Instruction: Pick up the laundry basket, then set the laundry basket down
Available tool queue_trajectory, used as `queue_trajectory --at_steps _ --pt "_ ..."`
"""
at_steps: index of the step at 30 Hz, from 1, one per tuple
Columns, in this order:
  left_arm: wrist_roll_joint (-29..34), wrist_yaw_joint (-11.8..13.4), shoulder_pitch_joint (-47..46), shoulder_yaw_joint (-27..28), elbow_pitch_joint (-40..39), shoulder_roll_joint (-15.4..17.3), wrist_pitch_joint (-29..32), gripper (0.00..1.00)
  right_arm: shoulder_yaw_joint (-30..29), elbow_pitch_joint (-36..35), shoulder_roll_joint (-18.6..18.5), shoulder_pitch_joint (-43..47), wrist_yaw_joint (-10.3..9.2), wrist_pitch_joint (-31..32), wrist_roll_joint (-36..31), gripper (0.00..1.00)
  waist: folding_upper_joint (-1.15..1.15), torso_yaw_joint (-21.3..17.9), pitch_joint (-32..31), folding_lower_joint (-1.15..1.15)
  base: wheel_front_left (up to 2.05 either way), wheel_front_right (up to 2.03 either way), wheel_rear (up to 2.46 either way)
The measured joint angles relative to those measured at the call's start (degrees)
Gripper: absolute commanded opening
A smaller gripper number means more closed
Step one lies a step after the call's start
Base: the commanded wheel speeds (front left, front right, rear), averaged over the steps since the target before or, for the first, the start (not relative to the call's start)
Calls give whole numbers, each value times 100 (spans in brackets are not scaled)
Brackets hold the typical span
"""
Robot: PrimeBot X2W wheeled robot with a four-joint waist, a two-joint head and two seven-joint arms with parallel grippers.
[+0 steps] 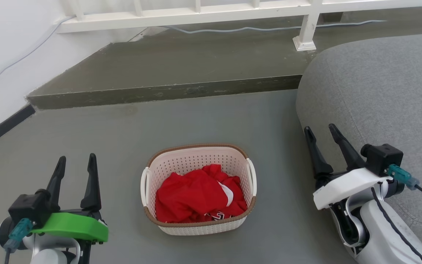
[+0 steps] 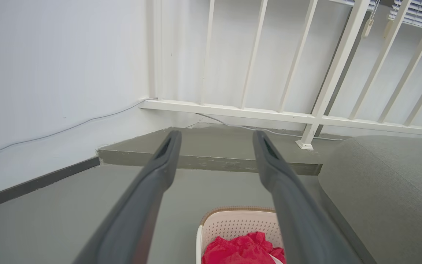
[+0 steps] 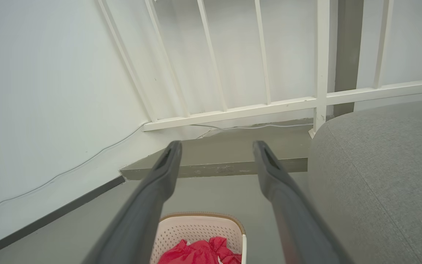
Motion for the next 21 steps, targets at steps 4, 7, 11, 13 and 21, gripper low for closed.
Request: queue_trajectory --at_steps 4,7,11,13,21 --pt "279 -43 -5 0 -12 -11 -81 100 43 66 -7 -12 -40 -98 -272 100 0 -6 2 0 0 0 0" --pt "361 -48 -9 4 -12 -21 -96 100 37 102 -5 -47 -40 -113 -322 100 0 -12 5 0 0 0 0" --pt "361 -52 -14 18 -8 -38 -96 100 15 131 14 -49 -38 -113 -322 100 0 -20 13 0 0 0 0" --pt "361 -97 -18 31 -4 -51 -96 100 -13 140 33 -49 -37 -113 -322 100 0 -22 21 0 0 0 0" --pt "360 -120 -24 65 3 -77 -97 100 -89 162 77 -50 -26 -113 -321 100 0 -28 128 0 0 0 0"
